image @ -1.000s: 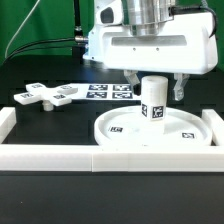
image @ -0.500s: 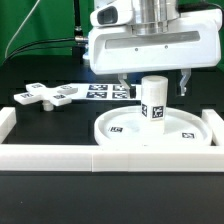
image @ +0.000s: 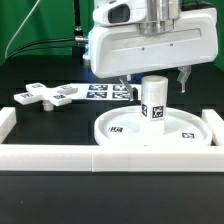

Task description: Assemble round table

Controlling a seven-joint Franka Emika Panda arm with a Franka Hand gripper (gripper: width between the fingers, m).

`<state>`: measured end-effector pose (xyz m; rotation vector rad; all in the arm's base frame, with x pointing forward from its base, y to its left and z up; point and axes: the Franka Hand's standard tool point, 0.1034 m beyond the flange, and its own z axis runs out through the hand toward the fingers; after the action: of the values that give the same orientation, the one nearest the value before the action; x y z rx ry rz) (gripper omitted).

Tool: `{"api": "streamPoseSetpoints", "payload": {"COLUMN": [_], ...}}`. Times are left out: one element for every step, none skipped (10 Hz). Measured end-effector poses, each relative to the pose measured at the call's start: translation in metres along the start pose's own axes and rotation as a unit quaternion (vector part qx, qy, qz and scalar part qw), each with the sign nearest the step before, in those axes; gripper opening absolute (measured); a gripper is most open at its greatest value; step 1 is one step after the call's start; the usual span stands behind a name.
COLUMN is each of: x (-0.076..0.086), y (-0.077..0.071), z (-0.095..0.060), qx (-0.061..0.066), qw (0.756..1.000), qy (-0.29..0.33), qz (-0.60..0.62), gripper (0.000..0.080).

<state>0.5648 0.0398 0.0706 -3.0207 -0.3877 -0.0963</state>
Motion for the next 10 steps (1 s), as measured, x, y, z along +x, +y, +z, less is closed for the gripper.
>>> {"api": "streamPoseSetpoints", "payload": {"x": [-0.0001,-0.0002,0.0000,0.0008,0.0000,-0.0012,-0.0015,-0.0015,-0.0018,-0.0020], "y": [0.0004,0.0006,0.0007,0.0005,0.0004,0.0015,0.0026,0.0025,0.0027,0.0034], "z": [0.0000,0.0000,0.0000,-0.0002,0.0002,0.0005,0.0003,0.0003,0.0005,0.0005], "qx": [0.000,-0.001,-0.007,-0.013,-0.013,-0.011,-0.012,-0.016,-0.017,-0.018], "qw": [1.000,0.999,0.992,0.983,0.972,0.960,0.948,0.931,0.919,0.911], "qy": [0.000,-0.001,-0.003,-0.004,-0.009,-0.013,-0.016,-0.020,-0.022,-0.023], "qz": [-0.024,-0.051,-0.123,-0.183,-0.236,-0.278,-0.319,-0.365,-0.393,-0.411], "gripper": [0.0649,0.0649,0.0649,0.0649,0.0649,0.0649,0.0649,0.0649,0.0649,0.0649]}}
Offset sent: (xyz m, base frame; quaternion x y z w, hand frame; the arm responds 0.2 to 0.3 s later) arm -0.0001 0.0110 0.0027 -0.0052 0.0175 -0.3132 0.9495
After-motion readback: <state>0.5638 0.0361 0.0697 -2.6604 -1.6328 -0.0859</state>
